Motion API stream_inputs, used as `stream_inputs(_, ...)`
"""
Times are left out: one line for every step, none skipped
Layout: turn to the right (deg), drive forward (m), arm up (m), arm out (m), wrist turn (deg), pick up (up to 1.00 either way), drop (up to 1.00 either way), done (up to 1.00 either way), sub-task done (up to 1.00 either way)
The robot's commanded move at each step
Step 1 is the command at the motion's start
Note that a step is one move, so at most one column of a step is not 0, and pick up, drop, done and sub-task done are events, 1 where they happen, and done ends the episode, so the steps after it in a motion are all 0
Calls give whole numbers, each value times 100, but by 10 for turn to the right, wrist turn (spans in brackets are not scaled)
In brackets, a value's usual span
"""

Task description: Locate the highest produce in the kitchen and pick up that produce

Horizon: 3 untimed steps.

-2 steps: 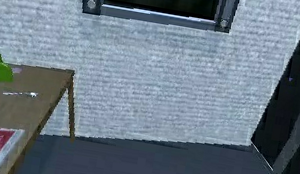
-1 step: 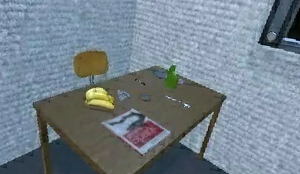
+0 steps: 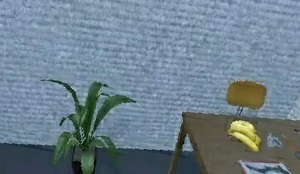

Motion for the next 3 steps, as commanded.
stream_inputs(-450, 0, 0, 0, 0, 0, 0, 0, 0)
stream_inputs(-210, 0, 0, 0, 0, 0, 0, 0, 0)
stream_inputs(0, 55, 0, 0, 0, 0, 0, 0, 0)
